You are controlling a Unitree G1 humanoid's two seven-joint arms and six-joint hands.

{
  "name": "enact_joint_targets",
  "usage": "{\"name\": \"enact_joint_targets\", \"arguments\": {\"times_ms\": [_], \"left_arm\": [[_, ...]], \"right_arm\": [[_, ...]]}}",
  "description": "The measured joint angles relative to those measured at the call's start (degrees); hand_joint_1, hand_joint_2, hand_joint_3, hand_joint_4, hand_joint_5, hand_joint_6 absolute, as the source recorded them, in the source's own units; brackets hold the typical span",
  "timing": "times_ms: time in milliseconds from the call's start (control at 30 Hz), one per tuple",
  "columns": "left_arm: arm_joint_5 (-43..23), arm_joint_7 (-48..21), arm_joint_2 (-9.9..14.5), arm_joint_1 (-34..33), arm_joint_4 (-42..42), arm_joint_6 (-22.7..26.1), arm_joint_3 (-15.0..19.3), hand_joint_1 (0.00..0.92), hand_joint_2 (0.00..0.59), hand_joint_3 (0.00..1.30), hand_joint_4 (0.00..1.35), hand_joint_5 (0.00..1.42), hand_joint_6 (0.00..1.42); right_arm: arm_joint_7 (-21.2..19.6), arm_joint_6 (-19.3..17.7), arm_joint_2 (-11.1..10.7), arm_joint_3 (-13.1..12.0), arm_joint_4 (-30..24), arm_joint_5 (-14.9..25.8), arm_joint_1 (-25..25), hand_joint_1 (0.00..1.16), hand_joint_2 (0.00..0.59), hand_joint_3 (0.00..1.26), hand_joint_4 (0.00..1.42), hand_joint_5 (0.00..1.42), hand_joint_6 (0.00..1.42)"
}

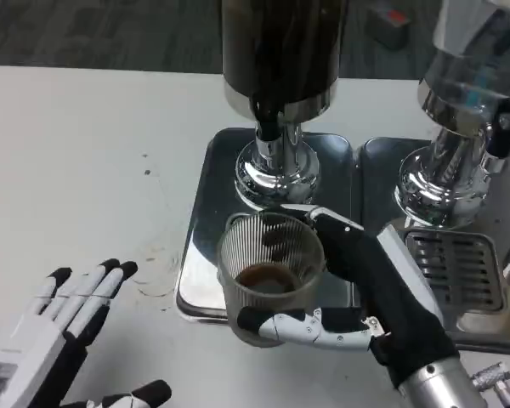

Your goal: Grasp the cup under the faucet to collect the drink, then remove the cup.

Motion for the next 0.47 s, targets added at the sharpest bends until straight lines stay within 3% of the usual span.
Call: {"name": "enact_joint_targets", "arguments": {"times_ms": [467], "left_arm": [[-0.10, -0.70, -0.12, -0.20, 0.00, 0.22, 0.03, 0.000, 0.105, 0.07, 0.00, 0.09, 0.00]], "right_arm": [[-0.15, 0.03, 0.09, 0.14, -0.31, -0.02, 0.05, 0.95, 0.277, 0.48, 0.47, 0.46, 0.69]]}}
